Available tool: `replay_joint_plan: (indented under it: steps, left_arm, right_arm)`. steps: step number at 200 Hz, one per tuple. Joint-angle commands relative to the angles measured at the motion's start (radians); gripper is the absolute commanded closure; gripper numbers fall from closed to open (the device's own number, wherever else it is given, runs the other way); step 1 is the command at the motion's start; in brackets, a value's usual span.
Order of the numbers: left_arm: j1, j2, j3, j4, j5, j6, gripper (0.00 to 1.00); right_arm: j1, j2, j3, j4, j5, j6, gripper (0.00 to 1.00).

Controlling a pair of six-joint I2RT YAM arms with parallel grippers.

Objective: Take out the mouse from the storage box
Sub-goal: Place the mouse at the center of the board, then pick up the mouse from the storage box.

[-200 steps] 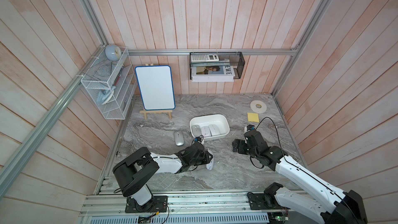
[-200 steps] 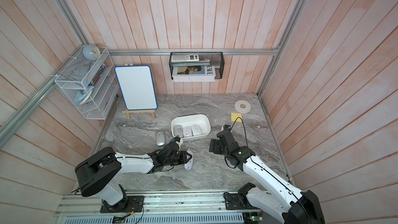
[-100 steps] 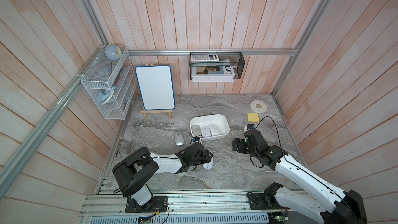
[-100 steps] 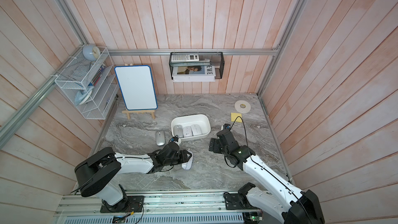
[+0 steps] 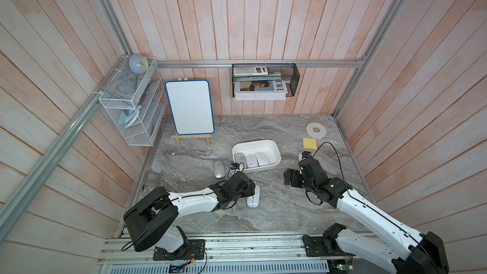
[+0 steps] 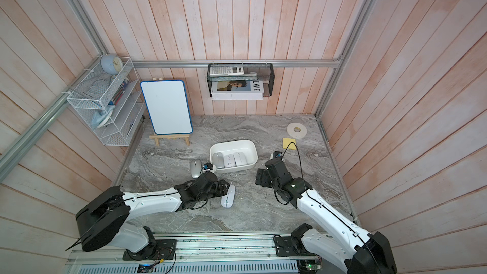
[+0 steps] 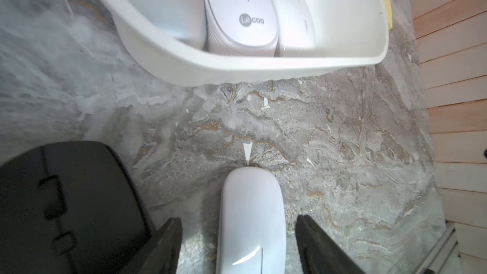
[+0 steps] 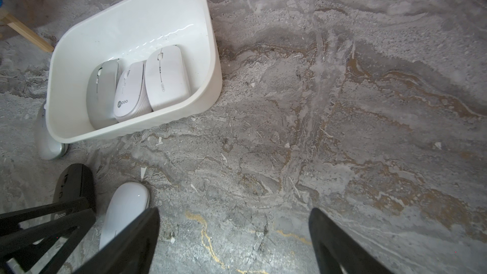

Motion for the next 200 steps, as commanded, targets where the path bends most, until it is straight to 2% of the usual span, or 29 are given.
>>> replay_joint_plan:
  steps: [1,26,51,64,129,168,200]
  left_arm:
    - [-0.012,-0.057,0.056,-0.12,-0.091,0.087,0.24]
    - [-0.013,-0.149,0.072,-0.173,-0.13,0.155,0.19]
    - [-0.005,-0.253,0.065,-0.252,-0.296,0.219,0.06]
    - [0.03,-0.29,0.065,-0.292,-0.335,0.238,0.05]
    - [0.291,-0.374,0.018,-0.363,-0.289,0.225,0.02]
    - [0.361,-0.415,-0.033,-0.361,-0.282,0.234,0.02]
    - [0.378,-0.454,-0.075,-0.359,-0.316,0.27,0.02]
  right_arm:
    - [-0.003,0.008,0.05,-0.016,0.017,-0.029,0.08]
    - [-0.002,0.011,0.079,-0.045,0.036,-0.06,0.07]
    - [-0.002,0.031,0.104,-0.056,0.028,-0.079,0.07]
    - [-0.002,0.052,0.118,-0.054,0.011,-0.08,0.07]
    - [0.037,0.295,0.318,-0.087,-0.065,-0.124,0.07]
    - [0.08,0.489,0.494,-0.135,-0.073,-0.174,0.07]
    - [0.084,0.656,0.634,-0.209,-0.049,-0.22,0.07]
